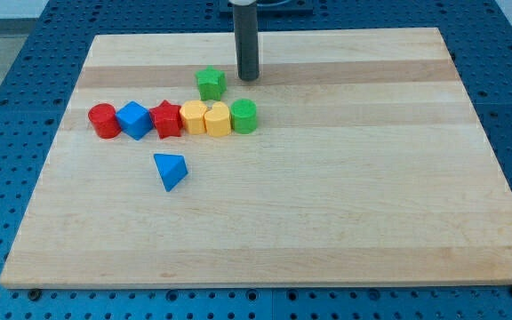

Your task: Slightly push the green star into the right of the green circle

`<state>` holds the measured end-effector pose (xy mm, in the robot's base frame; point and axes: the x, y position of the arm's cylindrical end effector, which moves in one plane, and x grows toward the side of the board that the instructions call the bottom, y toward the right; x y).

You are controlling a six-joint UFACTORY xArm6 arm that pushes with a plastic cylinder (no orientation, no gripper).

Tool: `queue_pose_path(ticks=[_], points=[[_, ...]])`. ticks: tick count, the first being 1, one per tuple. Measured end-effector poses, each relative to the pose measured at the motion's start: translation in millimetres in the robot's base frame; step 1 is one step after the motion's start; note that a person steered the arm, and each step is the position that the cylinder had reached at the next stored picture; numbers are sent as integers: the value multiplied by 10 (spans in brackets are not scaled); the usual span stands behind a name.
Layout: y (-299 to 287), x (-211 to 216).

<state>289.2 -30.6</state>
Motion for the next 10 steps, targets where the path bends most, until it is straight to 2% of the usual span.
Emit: queue_pose_path(ticks=[1,2,3,4,6,10], points=[[-212,-228],[-559,-270],[-877,-253],[-1008,-52],[-1009,280],[-33,268]])
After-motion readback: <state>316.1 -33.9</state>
